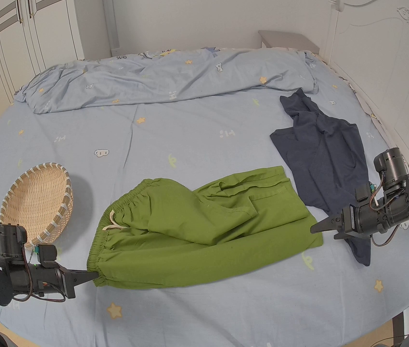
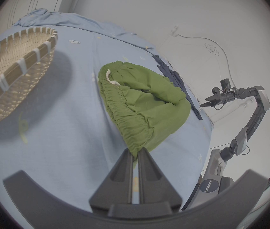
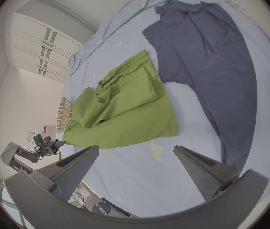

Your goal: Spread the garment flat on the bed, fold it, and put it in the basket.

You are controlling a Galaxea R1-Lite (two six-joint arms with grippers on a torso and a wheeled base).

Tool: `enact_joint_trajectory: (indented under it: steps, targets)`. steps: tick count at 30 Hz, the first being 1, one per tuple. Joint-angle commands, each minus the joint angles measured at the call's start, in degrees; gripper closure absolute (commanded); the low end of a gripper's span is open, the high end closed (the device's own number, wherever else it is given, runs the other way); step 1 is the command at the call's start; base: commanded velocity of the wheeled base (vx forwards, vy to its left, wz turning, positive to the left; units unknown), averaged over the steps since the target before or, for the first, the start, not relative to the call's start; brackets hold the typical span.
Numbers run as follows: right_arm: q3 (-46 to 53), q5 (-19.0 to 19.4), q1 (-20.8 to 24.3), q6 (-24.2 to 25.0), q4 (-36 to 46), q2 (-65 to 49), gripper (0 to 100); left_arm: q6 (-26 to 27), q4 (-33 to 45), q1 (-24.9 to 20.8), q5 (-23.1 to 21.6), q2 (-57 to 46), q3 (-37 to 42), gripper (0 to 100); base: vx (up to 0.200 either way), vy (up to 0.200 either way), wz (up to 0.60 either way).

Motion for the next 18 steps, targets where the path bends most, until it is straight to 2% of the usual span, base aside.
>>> enact_joint_trajectory:
  steps: [1,6,12,18]
  targets:
    - [-0.5,2.8,-4.2,-1.6,0.0,6.6,0,0.7,0.4,2.0,0.1,-0.4,0.2,100,0.0,0.0,0.0]
    - [0.2,4.5,-4.1,-3.7,-3.3,9.8,0,0.7,0.4,2.1,0.1,-0.2,-0.1,100,0.0,0.0,0.0]
    - [0.2,9.9,-4.2,-4.2,-4.3,11.8,0,0.7,0.4,2.1,0.1,-0.2,-0.3,100,0.0,0.0,0.0]
    - [0.0,11.0,-4.9,-4.3,-4.5,13.5,0,0.7,0.4,2.1,0.1,-0.3,-0.3,100,0.0,0.0,0.0]
